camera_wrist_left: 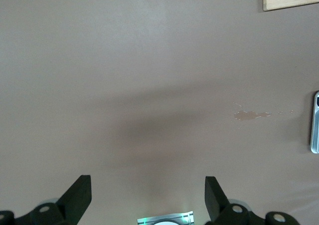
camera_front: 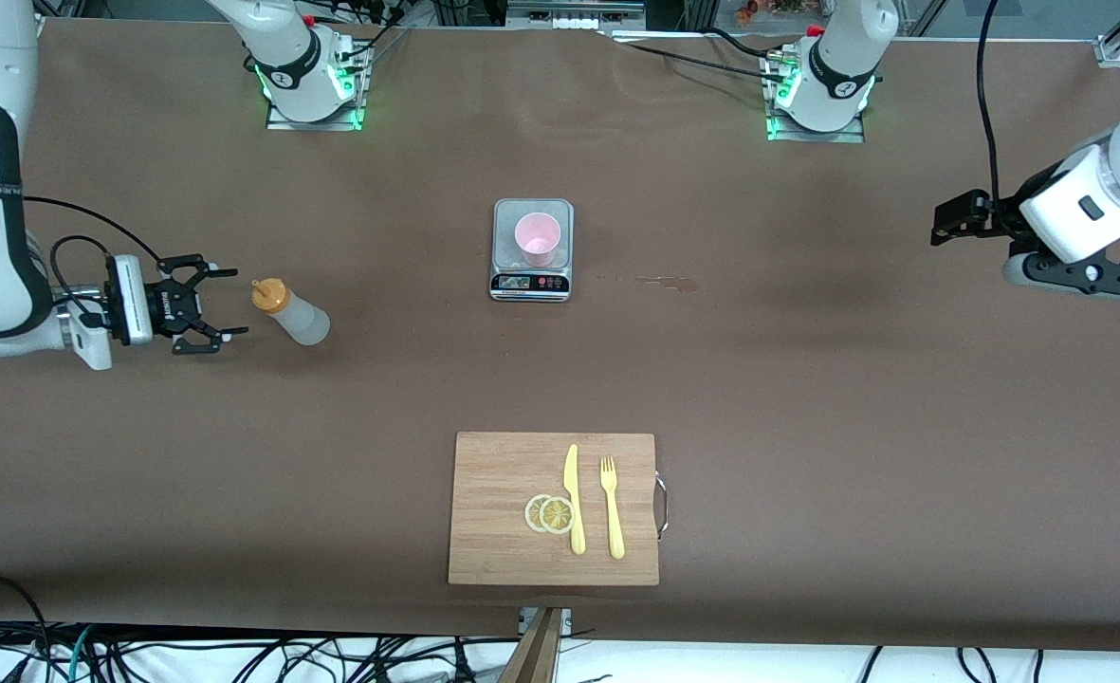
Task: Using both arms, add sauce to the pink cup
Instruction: 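Grasp the orange-capped sauce bottle with the right gripper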
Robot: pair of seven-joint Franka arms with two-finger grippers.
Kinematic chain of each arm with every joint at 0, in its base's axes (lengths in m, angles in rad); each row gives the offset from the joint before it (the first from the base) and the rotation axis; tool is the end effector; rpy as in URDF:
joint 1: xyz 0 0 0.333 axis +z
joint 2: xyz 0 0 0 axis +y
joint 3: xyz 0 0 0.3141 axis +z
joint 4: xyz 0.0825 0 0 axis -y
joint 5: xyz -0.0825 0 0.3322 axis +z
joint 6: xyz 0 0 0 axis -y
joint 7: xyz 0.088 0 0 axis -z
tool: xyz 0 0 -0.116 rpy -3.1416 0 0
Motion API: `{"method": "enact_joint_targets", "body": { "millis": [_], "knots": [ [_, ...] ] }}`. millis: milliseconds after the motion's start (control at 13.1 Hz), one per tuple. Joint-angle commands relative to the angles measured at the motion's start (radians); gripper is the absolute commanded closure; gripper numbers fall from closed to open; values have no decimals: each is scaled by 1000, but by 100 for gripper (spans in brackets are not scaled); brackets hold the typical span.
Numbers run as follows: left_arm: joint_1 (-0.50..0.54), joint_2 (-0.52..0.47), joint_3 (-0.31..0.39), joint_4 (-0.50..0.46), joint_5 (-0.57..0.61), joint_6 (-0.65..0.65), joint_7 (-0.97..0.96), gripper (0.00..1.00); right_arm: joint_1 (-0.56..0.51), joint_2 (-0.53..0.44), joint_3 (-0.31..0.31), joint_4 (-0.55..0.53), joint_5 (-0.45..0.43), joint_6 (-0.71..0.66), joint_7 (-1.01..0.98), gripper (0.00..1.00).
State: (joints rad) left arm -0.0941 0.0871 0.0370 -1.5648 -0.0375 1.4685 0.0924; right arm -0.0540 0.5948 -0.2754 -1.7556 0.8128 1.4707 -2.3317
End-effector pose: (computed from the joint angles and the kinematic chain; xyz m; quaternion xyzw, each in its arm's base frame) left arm 0.5115 -0.0347 0.5640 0.9929 -0.0745 -0.0912 0.0188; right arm 0.5346 -0.0736 0.2544 -0.5820 -0.6533 -0.2015 0.4403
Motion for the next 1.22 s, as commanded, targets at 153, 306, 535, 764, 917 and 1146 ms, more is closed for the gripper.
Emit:
{"method": "enact_joint_targets", "body": {
  "millis": [153, 306, 535, 764, 917, 1146],
  "knots": [
    [14, -35, -25, -15, 24, -7, 17, 0, -7, 94, -1, -39, 132, -27, -254, 0],
    [13, -32, -25, -14, 24, -22, 15, 0, -3, 105, 1, -76, 176, -27, -311, 0],
    [16, -53, -25, -46, 24, -27, 12, 0, 2, 135, 5, -114, 235, -58, -402, 0],
    [7, -46, -25, -41, 22, -37, 9, 0, 6, 137, 8, -122, 264, -90, -436, 0],
    [13, -56, -25, -50, 15, -39, 4, 0, 8, 137, 9, -122, 285, -99, -436, 20],
    [-1, -73, -26, -64, 8, -31, -83, 0, 22, 135, 9, -116, 322, -95, -433, 83]
  ]
}}
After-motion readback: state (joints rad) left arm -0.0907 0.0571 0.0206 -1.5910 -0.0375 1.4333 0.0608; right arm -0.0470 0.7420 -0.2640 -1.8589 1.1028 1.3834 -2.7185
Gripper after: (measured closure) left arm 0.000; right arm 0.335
